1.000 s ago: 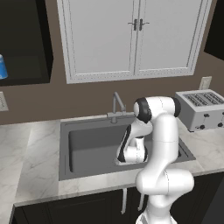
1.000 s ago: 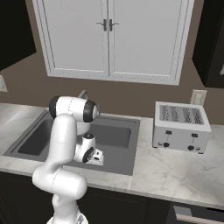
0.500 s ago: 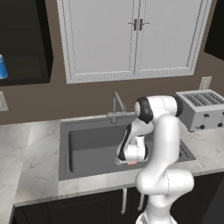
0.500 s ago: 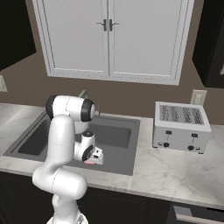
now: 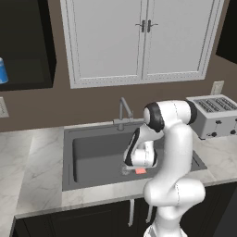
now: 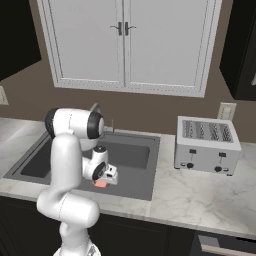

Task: Pick up the bar soap and soap dispenser from the sink, and place them back in the cabinet, and close the cabinet door.

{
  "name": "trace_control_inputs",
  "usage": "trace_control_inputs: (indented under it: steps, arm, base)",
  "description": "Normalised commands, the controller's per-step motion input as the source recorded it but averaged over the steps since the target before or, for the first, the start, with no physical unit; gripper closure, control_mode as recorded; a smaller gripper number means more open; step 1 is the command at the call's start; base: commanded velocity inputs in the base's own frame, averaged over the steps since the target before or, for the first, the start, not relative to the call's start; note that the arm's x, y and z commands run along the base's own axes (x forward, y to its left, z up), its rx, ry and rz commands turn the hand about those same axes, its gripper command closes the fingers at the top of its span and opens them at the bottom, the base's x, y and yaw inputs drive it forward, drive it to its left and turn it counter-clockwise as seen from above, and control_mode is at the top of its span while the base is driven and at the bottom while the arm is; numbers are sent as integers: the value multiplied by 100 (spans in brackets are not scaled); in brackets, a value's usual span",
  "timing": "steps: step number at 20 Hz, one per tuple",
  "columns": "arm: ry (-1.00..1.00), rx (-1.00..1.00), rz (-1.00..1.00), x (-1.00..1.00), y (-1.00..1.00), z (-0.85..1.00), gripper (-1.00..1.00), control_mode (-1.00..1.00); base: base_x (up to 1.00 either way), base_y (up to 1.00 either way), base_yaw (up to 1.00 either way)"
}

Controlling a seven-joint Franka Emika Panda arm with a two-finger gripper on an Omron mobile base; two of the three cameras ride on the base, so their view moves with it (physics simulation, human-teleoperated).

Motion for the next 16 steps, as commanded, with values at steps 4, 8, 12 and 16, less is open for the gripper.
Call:
trace_control_inputs:
  steps: [4, 8, 12, 16]
  arm:
    - [0, 0, 0, 0, 0, 24, 100, -100]
    - [0, 0, 0, 0, -2, 31, 100, -100]
    - [0, 0, 0, 0, -5, 35, 100, -100]
    - [0, 0, 0, 0, -8, 28, 100, -100]
  base:
    - [0, 0, 0]
    - [0, 0, 0]
    - [0, 0, 0]
    - [0, 0, 0]
